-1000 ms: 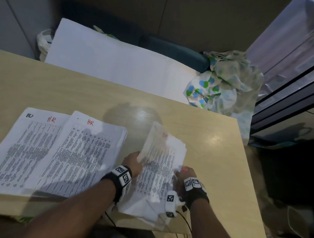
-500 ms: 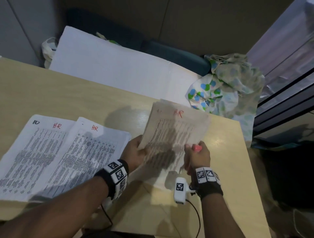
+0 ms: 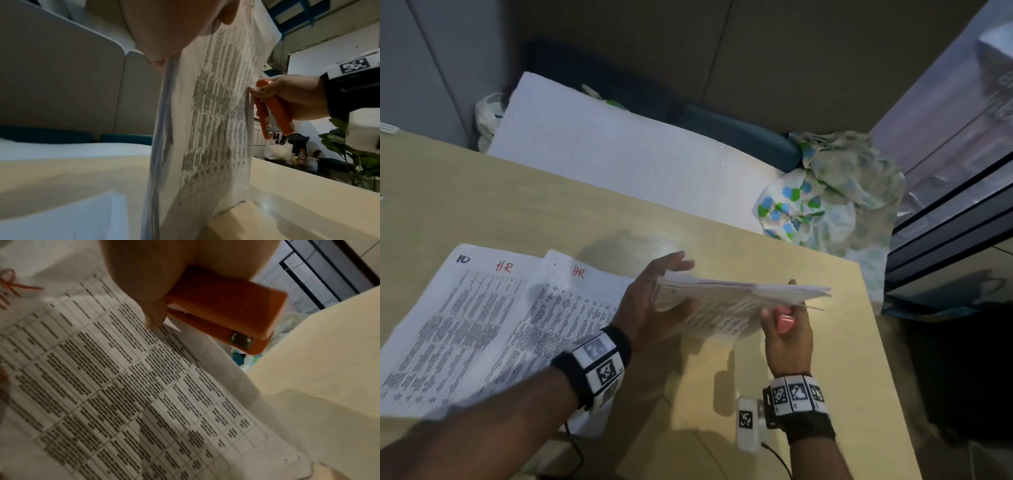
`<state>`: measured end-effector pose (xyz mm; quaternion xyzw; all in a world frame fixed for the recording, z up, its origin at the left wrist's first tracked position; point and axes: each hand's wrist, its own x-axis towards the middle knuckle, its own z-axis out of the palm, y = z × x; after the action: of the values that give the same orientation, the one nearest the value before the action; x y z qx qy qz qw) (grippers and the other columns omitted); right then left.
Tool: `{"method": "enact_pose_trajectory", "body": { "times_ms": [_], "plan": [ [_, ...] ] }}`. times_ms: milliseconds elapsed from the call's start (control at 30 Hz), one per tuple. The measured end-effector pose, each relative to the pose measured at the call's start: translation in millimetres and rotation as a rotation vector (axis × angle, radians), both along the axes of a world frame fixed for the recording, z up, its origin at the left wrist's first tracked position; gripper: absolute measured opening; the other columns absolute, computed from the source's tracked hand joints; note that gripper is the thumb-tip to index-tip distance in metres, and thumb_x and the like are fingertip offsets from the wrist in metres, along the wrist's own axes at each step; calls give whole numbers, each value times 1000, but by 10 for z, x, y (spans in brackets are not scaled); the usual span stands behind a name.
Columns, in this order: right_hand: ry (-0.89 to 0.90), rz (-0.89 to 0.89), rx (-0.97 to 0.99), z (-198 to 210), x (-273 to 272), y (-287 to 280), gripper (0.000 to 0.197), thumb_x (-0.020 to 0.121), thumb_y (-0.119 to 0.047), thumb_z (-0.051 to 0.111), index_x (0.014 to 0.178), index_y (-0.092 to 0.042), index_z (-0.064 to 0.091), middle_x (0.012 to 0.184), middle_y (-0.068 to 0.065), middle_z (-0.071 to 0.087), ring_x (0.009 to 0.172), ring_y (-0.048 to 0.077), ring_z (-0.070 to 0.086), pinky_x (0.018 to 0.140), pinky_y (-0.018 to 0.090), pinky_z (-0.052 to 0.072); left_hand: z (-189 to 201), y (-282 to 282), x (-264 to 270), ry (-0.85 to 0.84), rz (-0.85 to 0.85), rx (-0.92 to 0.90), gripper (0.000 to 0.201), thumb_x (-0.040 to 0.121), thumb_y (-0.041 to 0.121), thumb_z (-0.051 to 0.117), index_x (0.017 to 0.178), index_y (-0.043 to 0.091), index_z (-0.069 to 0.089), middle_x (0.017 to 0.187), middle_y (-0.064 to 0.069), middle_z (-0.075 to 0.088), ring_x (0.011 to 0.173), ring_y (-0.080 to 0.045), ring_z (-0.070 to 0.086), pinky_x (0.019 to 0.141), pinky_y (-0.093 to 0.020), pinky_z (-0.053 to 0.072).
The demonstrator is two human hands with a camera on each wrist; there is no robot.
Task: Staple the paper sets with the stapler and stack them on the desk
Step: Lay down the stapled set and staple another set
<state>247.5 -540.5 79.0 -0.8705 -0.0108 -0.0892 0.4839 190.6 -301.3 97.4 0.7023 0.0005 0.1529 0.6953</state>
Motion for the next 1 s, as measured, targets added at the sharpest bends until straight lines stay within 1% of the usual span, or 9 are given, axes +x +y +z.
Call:
{"method": "enact_pose_trajectory", "body": {
  "times_ms": [33, 67, 167, 300, 467, 567, 733, 833, 1000],
  "plan": [
    [-5, 2, 15, 32, 12, 2, 61, 82, -29, 69, 138, -15, 49, 101, 2, 64, 87, 12, 59, 74, 5, 44, 38, 9, 15, -33, -12, 6, 66, 70, 30, 76, 127, 38, 44, 125, 6, 62, 112, -13, 62, 88, -36, 54],
    [-12, 14, 32, 76, 14, 13, 67, 82, -30, 68, 143, -17, 43, 104, -2, 65, 87, 9, 60, 74, 4, 43, 72, 11, 38, -50, -25, 16, 66, 71, 31, 76, 128, 36, 44, 125, 6, 62, 111, -13, 62, 87, -34, 54],
    [6, 32, 25, 114, 25, 20, 57, 75, -50, 62, 129, -34, 49, 72, -7, 64, 63, 20, 59, 61, 26, 48, 183, -16, 117, -7, -30, 3, 39, 71, 41, 72, 109, 41, 62, 106, 16, 70, 94, -4, 67, 74, -30, 58],
    [-21, 47, -10, 139, 27, 5, 34, 79, -35, 67, 110, -29, 53, 75, -14, 66, 59, 20, 60, 59, 27, 45, 226, -98, 181, 29, -9, -12, 18, 73, 49, 66, 88, 39, 70, 81, 21, 72, 70, -1, 67, 60, -22, 53],
    [-19, 42, -35, 187, 47, -23, 34, 86, -8, 71, 95, -34, 51, 75, -15, 63, 72, -13, 59, 62, 6, 41, 196, -166, 207, 40, -3, -6, 8, 80, 46, 65, 86, 40, 64, 78, 31, 69, 71, 4, 67, 55, -14, 51],
    [-3, 6, -32, 198, 63, -28, 28, 87, -10, 70, 90, -30, 50, 76, -10, 63, 67, -2, 60, 62, 20, 43, 156, -172, 223, 78, 10, -20, 7, 84, 33, 64, 84, 39, 62, 72, 34, 67, 67, 7, 66, 50, -11, 47],
    [11, -28, -56, 192, 141, -43, 31, 87, -16, 70, 85, -42, 52, 75, -4, 65, 63, 18, 60, 60, 29, 50, 175, -155, 212, 63, 12, -43, 15, 76, 52, 60, 83, 38, 60, 69, 33, 66, 62, 8, 64, 48, -9, 45],
    [48, -71, -110, 206, 153, -21, 16, 81, -36, 67, 85, -42, 53, 72, 3, 67, 61, 30, 62, 58, 42, 56, 175, -168, 228, 59, 12, -31, 9, 85, 36, 58, 76, 37, 61, 63, 32, 65, 55, 6, 62, 44, -9, 43],
    [179, -183, -220, 277, 183, -68, 30, 86, -51, 59, 104, -27, 52, 88, 13, 69, 68, 32, 63, 64, 39, 55, 112, -178, 284, 75, 53, -35, 26, 76, 57, 55, 71, 34, 68, 74, 16, 72, 61, -6, 67, 52, -26, 55]
  ]
}}
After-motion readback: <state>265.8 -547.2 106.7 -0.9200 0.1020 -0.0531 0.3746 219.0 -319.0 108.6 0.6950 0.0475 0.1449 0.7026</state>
